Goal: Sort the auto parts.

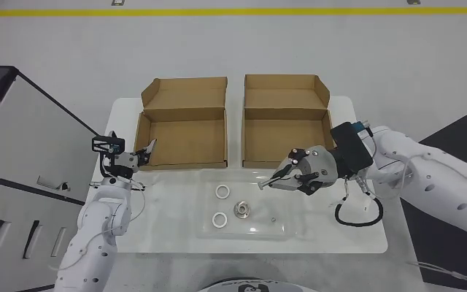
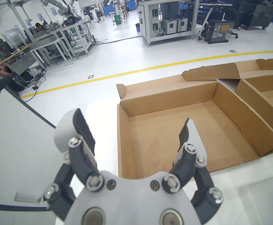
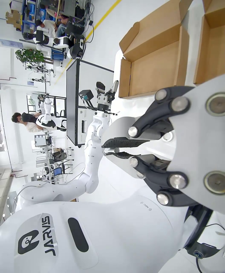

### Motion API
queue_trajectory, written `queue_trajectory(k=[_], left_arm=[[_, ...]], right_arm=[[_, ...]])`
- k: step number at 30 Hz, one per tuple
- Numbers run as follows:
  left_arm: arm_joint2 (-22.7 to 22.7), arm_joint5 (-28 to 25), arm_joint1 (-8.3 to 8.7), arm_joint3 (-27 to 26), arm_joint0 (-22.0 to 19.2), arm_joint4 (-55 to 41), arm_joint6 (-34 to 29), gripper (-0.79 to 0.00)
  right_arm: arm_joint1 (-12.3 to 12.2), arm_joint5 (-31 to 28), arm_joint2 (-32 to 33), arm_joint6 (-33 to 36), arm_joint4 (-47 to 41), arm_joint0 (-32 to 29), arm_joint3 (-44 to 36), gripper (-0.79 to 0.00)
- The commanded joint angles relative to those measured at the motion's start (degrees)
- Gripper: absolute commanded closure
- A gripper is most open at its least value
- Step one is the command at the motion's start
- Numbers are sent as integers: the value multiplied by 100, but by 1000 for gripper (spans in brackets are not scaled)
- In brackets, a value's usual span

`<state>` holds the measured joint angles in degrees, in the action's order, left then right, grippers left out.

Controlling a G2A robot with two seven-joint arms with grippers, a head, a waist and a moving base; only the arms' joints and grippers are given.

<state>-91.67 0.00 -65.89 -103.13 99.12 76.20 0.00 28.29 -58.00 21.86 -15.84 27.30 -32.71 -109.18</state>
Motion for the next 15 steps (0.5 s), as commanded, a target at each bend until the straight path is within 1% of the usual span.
queue_trajectory(k=[1,5,8,12,15], left_arm=[[0,0,0,0,0,0,0,-785],[0,0,0,0,0,0,0,-785],[0,0,0,0,0,0,0,-785],[0,0,0,0,0,0,0,-785],[0,0,0,0,0,0,0,-785]], right_arm=[[0,0,0,-1,0,0,0,0],[67,0,61,-209,-314,-210,-53,0],[145,0,96,-596,-580,-342,-159,0],[302,0,34,-1274,-860,-475,-475,0],[450,0,-57,-1679,-848,-453,-615,0]])
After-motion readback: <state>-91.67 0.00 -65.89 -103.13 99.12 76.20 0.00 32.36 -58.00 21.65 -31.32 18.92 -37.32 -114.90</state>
